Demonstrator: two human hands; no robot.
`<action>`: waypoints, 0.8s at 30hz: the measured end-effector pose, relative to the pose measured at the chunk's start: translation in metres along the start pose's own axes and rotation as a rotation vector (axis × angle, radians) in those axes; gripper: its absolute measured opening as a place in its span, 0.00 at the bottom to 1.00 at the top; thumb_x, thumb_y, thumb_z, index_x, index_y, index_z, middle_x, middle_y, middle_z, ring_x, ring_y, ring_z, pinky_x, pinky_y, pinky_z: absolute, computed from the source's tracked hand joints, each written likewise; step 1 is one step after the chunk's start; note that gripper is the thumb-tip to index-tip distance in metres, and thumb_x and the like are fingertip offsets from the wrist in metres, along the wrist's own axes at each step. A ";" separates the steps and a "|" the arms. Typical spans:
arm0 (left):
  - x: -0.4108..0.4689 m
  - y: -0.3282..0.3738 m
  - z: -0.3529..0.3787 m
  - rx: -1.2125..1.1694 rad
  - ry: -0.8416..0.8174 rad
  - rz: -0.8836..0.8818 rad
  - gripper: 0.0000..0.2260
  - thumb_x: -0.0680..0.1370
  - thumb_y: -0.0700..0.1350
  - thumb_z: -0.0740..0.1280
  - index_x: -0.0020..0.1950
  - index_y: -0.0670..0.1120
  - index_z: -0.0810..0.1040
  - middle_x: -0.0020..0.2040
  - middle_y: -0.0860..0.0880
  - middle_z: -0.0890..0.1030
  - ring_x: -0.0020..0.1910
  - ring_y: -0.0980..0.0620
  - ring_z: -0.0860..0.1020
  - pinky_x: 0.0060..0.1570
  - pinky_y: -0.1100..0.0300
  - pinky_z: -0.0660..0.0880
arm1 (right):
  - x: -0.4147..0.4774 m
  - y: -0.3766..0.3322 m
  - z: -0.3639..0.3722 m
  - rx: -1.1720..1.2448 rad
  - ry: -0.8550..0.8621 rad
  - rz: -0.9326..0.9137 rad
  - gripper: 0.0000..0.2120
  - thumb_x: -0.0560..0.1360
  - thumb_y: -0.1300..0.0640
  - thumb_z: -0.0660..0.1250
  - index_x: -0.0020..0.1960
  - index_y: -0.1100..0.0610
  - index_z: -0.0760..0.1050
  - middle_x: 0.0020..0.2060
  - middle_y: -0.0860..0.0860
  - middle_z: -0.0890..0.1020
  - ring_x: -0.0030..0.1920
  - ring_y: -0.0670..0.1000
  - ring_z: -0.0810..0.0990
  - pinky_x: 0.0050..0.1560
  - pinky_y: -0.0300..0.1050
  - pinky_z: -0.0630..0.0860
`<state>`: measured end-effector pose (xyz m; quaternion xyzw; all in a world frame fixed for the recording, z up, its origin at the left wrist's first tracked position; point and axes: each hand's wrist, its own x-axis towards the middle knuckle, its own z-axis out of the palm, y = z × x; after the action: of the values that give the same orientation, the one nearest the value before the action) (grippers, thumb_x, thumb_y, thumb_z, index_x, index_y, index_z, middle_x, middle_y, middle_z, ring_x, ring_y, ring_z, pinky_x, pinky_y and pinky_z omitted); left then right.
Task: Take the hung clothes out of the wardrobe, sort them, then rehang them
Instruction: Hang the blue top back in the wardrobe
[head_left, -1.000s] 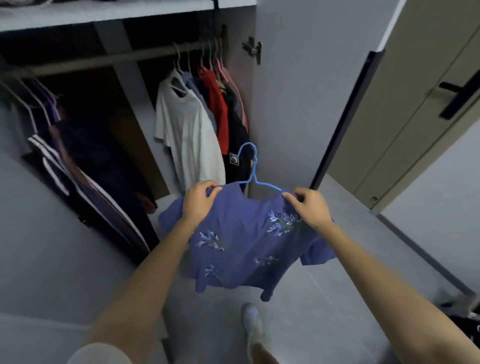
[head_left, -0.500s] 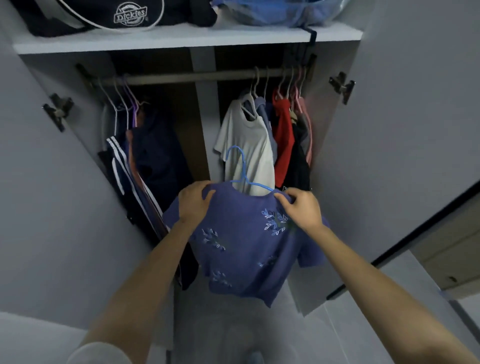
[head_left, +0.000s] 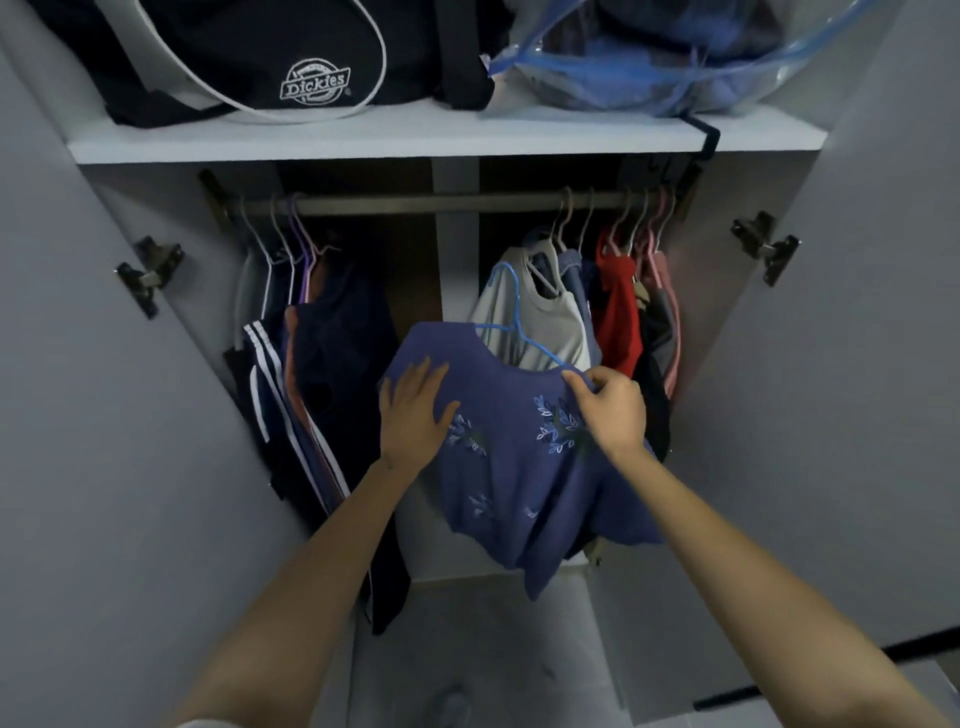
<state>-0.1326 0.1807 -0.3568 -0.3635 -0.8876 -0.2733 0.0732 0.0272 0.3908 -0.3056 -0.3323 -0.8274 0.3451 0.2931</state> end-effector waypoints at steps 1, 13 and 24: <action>0.009 -0.003 0.001 0.000 0.000 0.000 0.26 0.81 0.57 0.60 0.77 0.48 0.66 0.78 0.44 0.64 0.77 0.43 0.61 0.75 0.40 0.49 | 0.008 -0.003 0.004 0.012 0.014 0.017 0.24 0.76 0.47 0.69 0.30 0.60 0.66 0.23 0.51 0.68 0.27 0.53 0.68 0.31 0.49 0.65; 0.095 -0.038 0.005 -0.029 -0.046 0.044 0.35 0.76 0.68 0.45 0.79 0.52 0.60 0.79 0.47 0.61 0.78 0.45 0.57 0.76 0.41 0.46 | 0.100 -0.050 0.056 0.090 0.137 0.201 0.18 0.77 0.51 0.67 0.34 0.61 0.70 0.27 0.52 0.73 0.34 0.56 0.73 0.36 0.48 0.66; 0.136 -0.062 0.009 0.001 -0.102 0.079 0.36 0.74 0.67 0.44 0.79 0.52 0.61 0.78 0.47 0.63 0.78 0.45 0.57 0.75 0.40 0.47 | 0.151 -0.069 0.077 0.093 0.216 0.254 0.09 0.80 0.56 0.63 0.43 0.61 0.73 0.44 0.62 0.82 0.48 0.62 0.79 0.41 0.45 0.65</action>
<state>-0.2732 0.2316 -0.3463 -0.4115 -0.8754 -0.2507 0.0389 -0.1434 0.4380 -0.2602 -0.4554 -0.7255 0.3796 0.3496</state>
